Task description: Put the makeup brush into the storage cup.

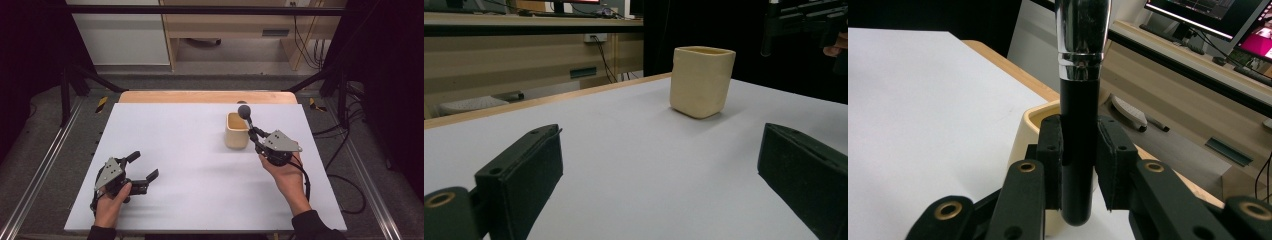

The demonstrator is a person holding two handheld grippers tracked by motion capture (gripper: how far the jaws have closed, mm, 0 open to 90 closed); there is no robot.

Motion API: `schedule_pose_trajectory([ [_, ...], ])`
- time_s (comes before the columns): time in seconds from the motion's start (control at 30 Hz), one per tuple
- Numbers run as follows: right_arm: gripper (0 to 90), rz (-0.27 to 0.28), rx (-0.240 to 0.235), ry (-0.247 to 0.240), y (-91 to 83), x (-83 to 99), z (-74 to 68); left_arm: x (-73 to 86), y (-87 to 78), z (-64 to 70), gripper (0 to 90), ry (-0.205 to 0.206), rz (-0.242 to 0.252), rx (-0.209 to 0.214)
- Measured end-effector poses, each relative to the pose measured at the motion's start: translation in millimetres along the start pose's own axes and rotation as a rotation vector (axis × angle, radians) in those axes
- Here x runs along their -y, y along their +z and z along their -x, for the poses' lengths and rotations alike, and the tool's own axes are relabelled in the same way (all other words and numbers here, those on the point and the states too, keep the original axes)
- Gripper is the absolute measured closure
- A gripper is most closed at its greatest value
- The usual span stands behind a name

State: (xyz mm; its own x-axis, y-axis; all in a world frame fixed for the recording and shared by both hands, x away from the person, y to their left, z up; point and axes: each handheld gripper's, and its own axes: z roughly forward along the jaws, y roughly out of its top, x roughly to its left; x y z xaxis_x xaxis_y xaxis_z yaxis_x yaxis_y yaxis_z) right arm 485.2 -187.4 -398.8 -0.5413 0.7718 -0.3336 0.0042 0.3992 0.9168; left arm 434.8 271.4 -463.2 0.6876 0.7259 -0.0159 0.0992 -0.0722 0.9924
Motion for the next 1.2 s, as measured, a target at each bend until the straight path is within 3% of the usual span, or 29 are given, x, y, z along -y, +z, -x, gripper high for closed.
schedule_pose_trajectory([
  [0.37, 74.4, -0.008, 0.004, -0.034, 5.1, -10.4, -3.7, -0.8, -0.7, 0.8, 4.0, 0.012, 0.004, 0.000],
  [0.5, 74.4, -0.008, 0.006, -0.022, 9.3, -13.3, -2.2, -1.0, -0.9, 0.6, 4.0, 0.011, 0.004, 0.001],
  [1.2, 74.4, 0.041, 0.049, 0.168, 30.4, -14.4, 21.0, 0.1, 1.6, 2.2, 4.0, 0.014, 0.002, 0.010],
])
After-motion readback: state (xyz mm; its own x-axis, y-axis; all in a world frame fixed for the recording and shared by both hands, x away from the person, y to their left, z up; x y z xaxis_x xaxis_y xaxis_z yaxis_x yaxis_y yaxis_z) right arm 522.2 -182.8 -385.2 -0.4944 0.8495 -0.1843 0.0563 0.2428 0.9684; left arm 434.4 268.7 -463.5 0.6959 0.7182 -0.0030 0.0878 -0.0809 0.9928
